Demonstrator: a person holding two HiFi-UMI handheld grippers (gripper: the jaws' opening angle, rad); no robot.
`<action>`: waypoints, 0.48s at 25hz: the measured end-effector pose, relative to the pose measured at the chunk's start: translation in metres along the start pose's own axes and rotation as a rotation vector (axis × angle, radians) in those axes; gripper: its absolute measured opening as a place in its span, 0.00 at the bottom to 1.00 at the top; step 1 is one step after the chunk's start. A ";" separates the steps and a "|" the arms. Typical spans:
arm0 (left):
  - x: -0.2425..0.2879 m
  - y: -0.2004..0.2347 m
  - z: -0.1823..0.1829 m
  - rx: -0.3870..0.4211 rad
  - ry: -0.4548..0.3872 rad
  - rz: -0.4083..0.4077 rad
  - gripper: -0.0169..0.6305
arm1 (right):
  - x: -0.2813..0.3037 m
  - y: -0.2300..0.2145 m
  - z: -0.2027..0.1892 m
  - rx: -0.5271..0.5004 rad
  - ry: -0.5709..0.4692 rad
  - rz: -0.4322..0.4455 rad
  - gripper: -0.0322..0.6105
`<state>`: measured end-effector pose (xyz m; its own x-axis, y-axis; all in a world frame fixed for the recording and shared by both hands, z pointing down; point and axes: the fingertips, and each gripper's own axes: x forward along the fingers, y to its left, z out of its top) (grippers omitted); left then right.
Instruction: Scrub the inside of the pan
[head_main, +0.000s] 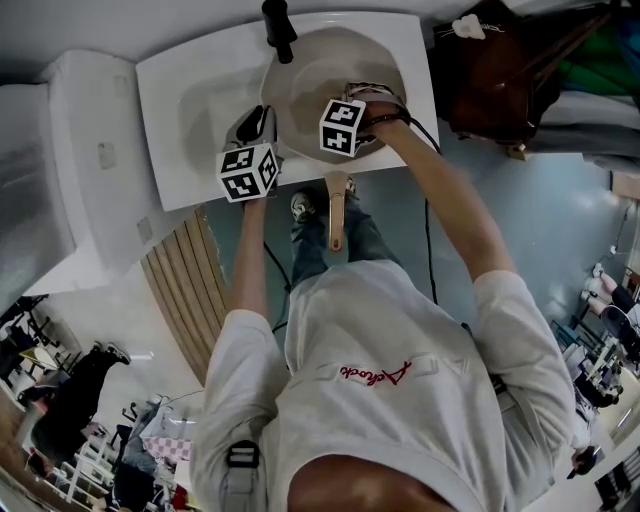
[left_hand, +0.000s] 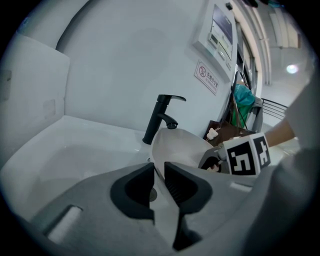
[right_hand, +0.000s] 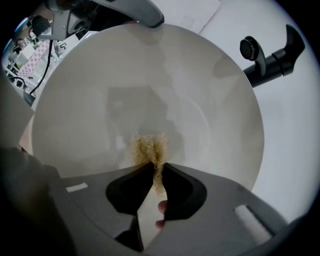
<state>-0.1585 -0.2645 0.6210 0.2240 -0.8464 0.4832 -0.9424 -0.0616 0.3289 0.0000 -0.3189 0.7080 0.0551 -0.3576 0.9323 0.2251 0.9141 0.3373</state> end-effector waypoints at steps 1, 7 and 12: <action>0.000 0.000 0.000 0.001 -0.001 0.000 0.13 | -0.001 0.003 0.001 -0.002 -0.002 0.002 0.16; -0.002 -0.002 0.002 0.010 -0.004 0.000 0.13 | -0.007 0.017 0.019 -0.029 -0.023 0.011 0.16; -0.003 -0.004 0.002 0.021 0.004 -0.001 0.13 | -0.010 0.023 0.039 -0.052 -0.048 0.009 0.16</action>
<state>-0.1556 -0.2628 0.6163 0.2258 -0.8444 0.4858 -0.9471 -0.0735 0.3124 -0.0335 -0.2869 0.7111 0.0111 -0.3384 0.9409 0.2750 0.9057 0.3225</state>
